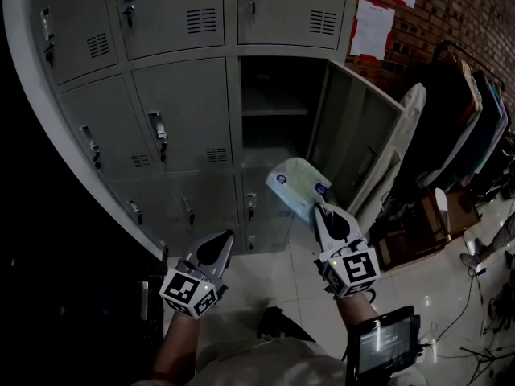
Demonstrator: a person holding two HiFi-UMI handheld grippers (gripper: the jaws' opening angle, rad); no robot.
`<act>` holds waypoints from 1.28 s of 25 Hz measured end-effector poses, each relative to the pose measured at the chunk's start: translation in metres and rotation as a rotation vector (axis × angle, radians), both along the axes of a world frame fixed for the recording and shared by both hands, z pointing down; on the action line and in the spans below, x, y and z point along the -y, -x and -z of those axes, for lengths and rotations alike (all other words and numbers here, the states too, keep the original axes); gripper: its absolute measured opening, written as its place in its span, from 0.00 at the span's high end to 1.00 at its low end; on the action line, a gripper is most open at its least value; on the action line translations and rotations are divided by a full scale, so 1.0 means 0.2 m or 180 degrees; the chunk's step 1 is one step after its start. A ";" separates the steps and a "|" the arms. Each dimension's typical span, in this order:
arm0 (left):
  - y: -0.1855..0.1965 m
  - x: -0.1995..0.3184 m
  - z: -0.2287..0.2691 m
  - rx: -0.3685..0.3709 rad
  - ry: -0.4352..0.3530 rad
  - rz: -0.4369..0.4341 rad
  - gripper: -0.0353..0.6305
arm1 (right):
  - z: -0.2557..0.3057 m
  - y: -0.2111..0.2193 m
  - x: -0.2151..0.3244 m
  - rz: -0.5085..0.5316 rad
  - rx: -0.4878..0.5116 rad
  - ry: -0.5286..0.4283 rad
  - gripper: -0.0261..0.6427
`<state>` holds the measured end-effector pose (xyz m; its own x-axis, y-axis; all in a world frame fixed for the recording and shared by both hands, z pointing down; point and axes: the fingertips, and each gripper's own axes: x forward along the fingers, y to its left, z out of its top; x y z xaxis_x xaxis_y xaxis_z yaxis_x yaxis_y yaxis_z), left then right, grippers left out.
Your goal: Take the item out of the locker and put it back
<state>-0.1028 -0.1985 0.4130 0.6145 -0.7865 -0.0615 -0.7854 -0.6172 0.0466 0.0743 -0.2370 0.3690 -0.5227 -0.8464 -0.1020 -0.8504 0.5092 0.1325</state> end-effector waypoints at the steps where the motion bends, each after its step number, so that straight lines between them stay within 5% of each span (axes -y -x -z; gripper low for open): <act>1: 0.00 0.06 0.00 -0.0016 0.0001 0.0010 0.94 | 0.00 0.01 0.06 0.0001 -0.0031 -0.0017 0.94; 17: -0.08 1.02 -0.03 -0.0057 -0.0017 0.0042 0.94 | 0.15 0.14 1.47 -0.0086 -0.0037 -0.0242 0.94; 26: 0.06 1.27 -0.04 -0.0124 0.0083 0.0199 0.94 | 0.14 0.19 1.84 -0.0325 -0.0141 -0.0145 0.95; 28: 0.08 1.30 -0.04 -0.0145 0.0087 0.0214 0.94 | 0.12 0.21 1.86 -0.0273 -0.0160 -0.0102 0.89; 32: 0.09 1.34 -0.03 -0.0161 0.0075 0.0174 0.94 | 0.14 0.24 1.85 -0.0168 -0.0049 -0.0117 0.52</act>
